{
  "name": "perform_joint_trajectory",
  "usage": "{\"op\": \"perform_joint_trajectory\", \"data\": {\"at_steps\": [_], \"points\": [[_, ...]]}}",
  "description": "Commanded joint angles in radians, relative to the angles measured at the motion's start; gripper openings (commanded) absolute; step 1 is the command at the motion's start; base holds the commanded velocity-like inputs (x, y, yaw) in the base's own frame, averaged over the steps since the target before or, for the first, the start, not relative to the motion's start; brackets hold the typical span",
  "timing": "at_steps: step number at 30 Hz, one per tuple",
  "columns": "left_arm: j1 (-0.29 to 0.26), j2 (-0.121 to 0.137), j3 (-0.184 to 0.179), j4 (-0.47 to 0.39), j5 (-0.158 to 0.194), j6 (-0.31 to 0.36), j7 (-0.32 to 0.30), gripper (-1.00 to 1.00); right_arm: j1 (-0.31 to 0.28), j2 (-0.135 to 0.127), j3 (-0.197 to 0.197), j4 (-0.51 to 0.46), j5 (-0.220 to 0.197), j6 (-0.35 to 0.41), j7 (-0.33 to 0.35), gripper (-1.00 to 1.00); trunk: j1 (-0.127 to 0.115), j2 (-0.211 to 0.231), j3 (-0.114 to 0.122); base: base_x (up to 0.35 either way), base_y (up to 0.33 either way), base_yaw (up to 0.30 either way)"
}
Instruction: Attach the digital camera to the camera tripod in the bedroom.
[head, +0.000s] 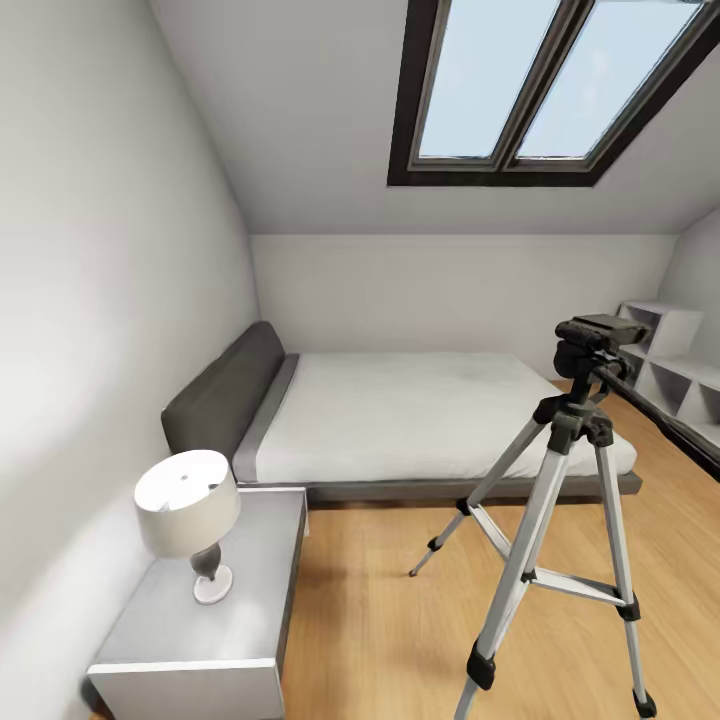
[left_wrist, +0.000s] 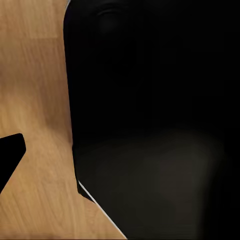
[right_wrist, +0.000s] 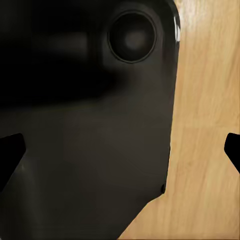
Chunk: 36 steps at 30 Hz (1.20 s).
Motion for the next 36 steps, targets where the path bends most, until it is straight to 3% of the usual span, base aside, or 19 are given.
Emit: {"op": "perform_joint_trajectory", "data": {"at_steps": [1, 4, 13, 28, 31, 36], "points": [[-0.006, -0.004, 0.003, -0.006, 0.006, 0.006, 0.006, 1.00, -0.006, -0.006, 0.003, -0.006, -0.006, 0.006, -0.006, 1.00, 0.000, 0.000, 0.000, 0.000, 0.000, 0.000], [-0.019, 0.004, 0.002, -0.023, 0.023, 0.023, 0.004, 1.00, -0.023, -0.022, 0.003, -0.023, -0.022, 0.023, -0.012, 1.00, 0.000, 0.000, 0.000, 0.000, 0.000, 0.000], [-0.019, 0.004, 0.002, -0.056, 0.035, 0.057, 0.004, 1.00, -0.074, -0.022, 0.003, -0.026, -0.029, 0.073, -0.012, 1.00, 0.000, 0.000, 0.000, 0.000, 0.000, 0.000], [-0.019, 0.004, 0.002, -0.056, 0.035, 0.057, 0.004, 1.00, -0.074, -0.022, 0.003, -0.026, -0.029, 0.098, -0.012, 1.00, 0.000, 0.000, 0.000, 0.000, 0.000, 0.000], [-0.002, 0.014, 0.002, -0.039, 0.019, 0.040, 0.002, 1.00, -0.057, -0.006, 0.000, -0.022, -0.012, 0.081, -0.008, 1.00, 0.000, 0.000, 0.000, -0.069, 0.006, 0.000], [0.014, 0.022, 0.003, -0.013, 0.009, 0.015, 0.003, 1.00, -0.029, 0.001, -0.004, -0.024, -0.004, 0.052, -0.004, 1.00, 0.000, 0.000, 0.000, -0.218, 0.052, 0.000]]}}
